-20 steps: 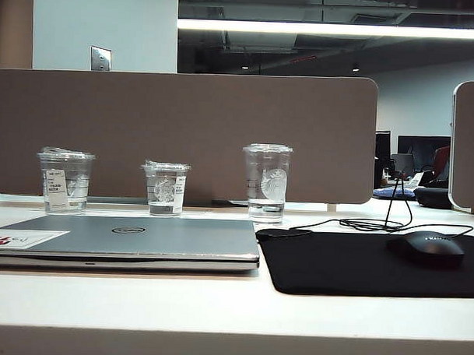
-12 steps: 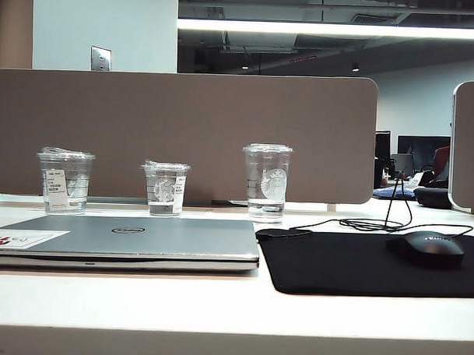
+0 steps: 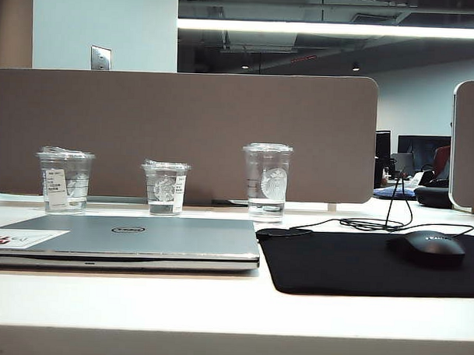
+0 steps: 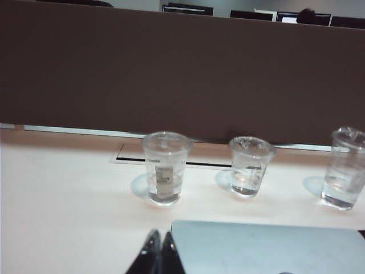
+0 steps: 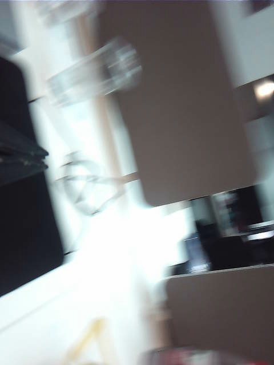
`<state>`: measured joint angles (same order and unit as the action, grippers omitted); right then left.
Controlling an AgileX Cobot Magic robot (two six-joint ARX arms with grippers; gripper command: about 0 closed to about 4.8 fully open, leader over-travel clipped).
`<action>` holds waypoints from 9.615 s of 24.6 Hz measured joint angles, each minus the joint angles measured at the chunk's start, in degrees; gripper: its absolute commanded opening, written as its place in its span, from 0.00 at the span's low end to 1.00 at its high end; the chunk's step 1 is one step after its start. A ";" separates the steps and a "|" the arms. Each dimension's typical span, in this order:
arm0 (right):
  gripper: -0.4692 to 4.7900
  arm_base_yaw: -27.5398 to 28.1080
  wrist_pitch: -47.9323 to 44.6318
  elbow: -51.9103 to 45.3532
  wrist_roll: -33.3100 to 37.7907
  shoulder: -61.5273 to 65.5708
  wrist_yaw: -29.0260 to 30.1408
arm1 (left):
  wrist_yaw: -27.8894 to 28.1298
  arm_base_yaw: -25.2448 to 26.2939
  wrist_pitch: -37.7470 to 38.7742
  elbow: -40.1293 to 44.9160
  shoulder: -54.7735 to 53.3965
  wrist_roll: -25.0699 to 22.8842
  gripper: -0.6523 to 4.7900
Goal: Pick up the coffee cup on the middle and place it on the right side of the laptop.
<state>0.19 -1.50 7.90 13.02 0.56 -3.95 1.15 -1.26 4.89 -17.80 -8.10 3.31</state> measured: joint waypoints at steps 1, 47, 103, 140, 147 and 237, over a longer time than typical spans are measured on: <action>0.08 0.02 0.15 2.56 0.07 0.35 0.07 | 0.00 0.00 0.15 -2.03 -2.29 0.00 0.11; 0.08 -7.19 12.92 64.76 -17.57 77.26 25.18 | -8.00 -9.97 -35.91 -52.24 -107.91 -4.79 1.00; 0.08 -7.17 17.09 64.74 -19.34 78.14 23.61 | -7.58 -10.10 -34.18 -79.25 -130.18 -4.79 0.73; 0.08 -6.80 16.02 64.74 -24.02 70.44 12.98 | -30.95 -23.56 -4.13 -64.26 -89.24 -8.70 0.73; 0.08 -6.82 17.35 64.76 -24.09 66.88 12.57 | -25.05 -34.73 -27.82 -44.04 -90.01 -7.54 0.74; 0.08 -8.57 32.09 22.34 -18.75 5.51 16.55 | 15.02 -38.66 3.19 4.87 -3.04 -9.33 0.11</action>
<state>-8.38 30.59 30.24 -5.74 6.07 12.60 16.16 -39.92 8.08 -12.93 -11.14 -6.02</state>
